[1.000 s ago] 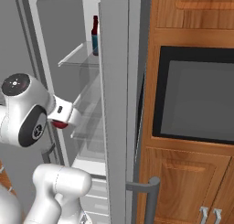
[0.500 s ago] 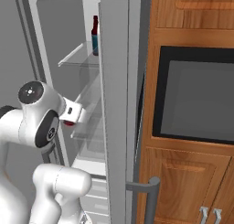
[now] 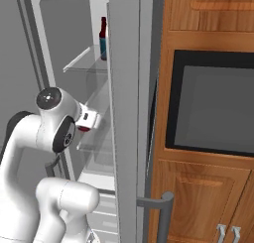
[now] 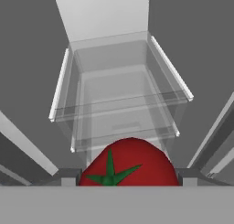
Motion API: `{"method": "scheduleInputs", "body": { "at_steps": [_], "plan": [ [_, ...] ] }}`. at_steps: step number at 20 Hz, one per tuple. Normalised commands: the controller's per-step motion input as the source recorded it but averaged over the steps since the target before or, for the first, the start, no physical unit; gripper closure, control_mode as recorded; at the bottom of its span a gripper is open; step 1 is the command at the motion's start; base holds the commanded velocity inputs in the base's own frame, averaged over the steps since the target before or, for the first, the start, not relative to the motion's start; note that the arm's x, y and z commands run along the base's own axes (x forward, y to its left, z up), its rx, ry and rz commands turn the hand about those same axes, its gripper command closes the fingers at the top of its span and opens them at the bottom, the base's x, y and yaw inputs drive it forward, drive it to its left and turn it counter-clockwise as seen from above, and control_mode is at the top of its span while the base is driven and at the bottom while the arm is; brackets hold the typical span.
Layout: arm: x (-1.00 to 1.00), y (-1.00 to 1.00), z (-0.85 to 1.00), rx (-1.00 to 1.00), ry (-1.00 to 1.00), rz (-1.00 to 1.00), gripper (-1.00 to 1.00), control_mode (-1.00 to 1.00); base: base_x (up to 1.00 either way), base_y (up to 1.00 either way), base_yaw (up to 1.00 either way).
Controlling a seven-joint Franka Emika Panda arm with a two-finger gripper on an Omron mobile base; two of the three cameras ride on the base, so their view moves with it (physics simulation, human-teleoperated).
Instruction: Place the beers on the top shelf of the fridge to keep them out of children's reach, and place the tomato on lower shelves for easy access.
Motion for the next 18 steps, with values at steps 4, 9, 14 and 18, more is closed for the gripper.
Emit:
{"method": "scheduleInputs", "body": {
  "at_steps": [4,9,14,18],
  "plan": [
    [0.33,-0.14,-0.17,0.0,0.0,0.0,1.0,-1.0,0.0,0.0,0.0],
    [0.42,0.0,-0.16,0.0,0.0,0.0,1.0,-1.0,0.0,0.0,0.0],
    [0.39,0.0,-0.15,0.0,0.0,0.0,1.0,-1.0,0.0,0.0,0.0],
    [0.35,-0.04,-0.13,0.0,0.0,0.01,1.0,-1.0,0.0,0.0,0.0]
  ]
}}
